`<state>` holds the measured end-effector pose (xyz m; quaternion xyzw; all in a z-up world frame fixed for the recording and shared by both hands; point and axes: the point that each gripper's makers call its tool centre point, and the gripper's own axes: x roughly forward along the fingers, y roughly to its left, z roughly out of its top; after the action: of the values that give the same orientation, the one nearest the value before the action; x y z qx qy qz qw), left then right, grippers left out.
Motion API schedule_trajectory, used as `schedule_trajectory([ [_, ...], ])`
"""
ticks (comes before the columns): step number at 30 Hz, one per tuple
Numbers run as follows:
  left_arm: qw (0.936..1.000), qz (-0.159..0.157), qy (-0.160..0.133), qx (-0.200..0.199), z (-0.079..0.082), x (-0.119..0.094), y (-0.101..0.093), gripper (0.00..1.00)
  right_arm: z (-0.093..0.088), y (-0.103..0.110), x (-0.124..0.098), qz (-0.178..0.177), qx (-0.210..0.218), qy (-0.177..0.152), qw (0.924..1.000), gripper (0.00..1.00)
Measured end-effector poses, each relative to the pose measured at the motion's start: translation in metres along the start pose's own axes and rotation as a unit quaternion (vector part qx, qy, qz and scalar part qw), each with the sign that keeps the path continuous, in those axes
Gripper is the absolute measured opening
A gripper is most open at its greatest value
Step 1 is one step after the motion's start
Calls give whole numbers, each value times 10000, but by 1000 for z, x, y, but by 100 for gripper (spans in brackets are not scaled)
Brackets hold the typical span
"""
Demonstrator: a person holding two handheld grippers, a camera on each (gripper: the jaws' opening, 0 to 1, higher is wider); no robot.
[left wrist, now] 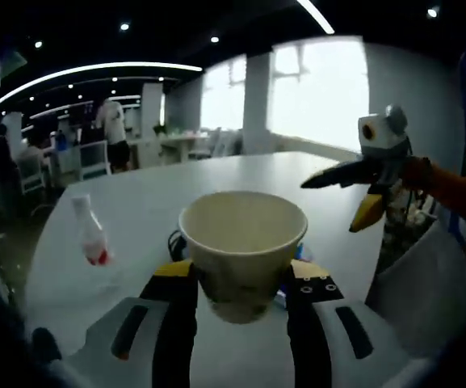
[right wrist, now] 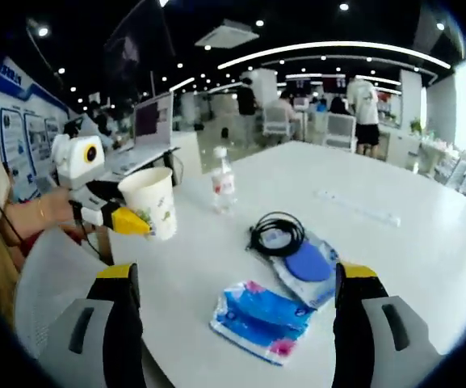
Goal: Arrange the tabletop items into an orderly group along one side of the table until the central work area is clear of visible clutter.
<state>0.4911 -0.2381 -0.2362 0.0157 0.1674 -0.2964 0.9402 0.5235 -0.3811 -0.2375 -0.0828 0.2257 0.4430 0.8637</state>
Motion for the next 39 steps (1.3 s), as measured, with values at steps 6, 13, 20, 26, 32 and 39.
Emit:
schedule_trajectory([
  [6,9999,-11,-61,-154,1,-2,2,40,-22,-13,-3,-222,90,232,9994,93],
  [13,9998,83,-76,-186,0,-5,7,40,-42,-28,-6,-501,601,374,9962,82],
  [20,9997,143,-65,-212,-2,-7,10,40,-64,-38,-4,-632,896,511,9927,70],
  [26,9995,217,-65,-239,-2,-8,12,40,-84,-48,-1,-700,1031,673,9899,65],
  [32,9993,259,-9,-254,-4,-9,13,40,-98,-57,7,-714,1136,737,9882,53],
  [39,9992,298,31,-265,-7,-10,14,40,-120,-68,18,-795,1211,990,9845,40],
])
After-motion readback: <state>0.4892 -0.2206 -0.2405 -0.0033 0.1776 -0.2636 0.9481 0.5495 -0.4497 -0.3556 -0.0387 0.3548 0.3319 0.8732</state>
